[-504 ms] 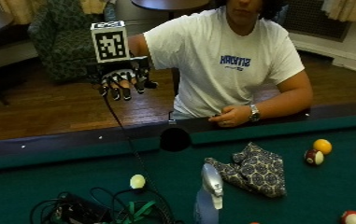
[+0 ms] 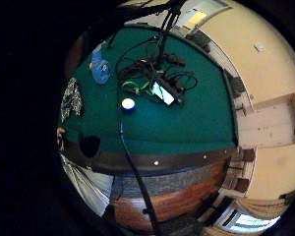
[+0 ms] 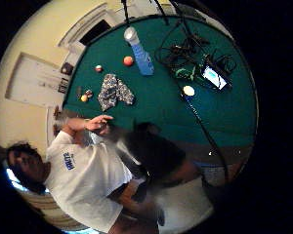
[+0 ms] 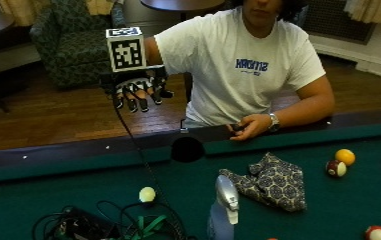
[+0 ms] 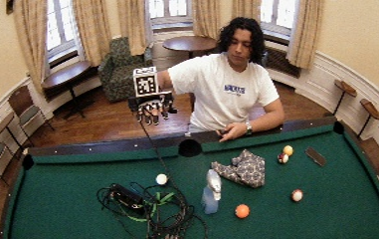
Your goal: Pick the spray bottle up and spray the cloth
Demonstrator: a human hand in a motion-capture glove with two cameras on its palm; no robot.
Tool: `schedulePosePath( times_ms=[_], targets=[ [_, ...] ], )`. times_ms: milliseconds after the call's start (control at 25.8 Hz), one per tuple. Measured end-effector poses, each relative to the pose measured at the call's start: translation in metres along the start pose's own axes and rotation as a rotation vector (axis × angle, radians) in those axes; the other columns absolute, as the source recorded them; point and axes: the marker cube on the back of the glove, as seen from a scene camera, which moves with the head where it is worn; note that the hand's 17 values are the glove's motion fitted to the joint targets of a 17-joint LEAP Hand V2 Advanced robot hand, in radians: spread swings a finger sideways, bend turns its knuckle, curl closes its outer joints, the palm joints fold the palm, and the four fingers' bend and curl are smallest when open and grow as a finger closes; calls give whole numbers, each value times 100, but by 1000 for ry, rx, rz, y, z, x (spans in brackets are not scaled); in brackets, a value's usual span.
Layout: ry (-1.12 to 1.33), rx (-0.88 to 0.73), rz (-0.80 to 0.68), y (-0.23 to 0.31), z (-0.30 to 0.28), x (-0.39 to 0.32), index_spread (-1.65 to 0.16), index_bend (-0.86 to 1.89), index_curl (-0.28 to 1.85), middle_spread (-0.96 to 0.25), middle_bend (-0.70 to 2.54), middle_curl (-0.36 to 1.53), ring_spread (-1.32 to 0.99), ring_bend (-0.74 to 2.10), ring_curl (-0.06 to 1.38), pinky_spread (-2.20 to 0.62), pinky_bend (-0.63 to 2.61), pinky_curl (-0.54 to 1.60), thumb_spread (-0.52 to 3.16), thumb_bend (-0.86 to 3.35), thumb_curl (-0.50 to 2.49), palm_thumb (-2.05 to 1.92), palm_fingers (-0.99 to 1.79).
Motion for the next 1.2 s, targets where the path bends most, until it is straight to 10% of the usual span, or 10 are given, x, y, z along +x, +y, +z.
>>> schedulePosePath(
  times_ms=[1203],
  targets=[
    [-324,-64,78,9,77,5,-42,14,23,-11,20,28,-9,33,24,21,35,29,95,-3,27,27,29]
  ],
)
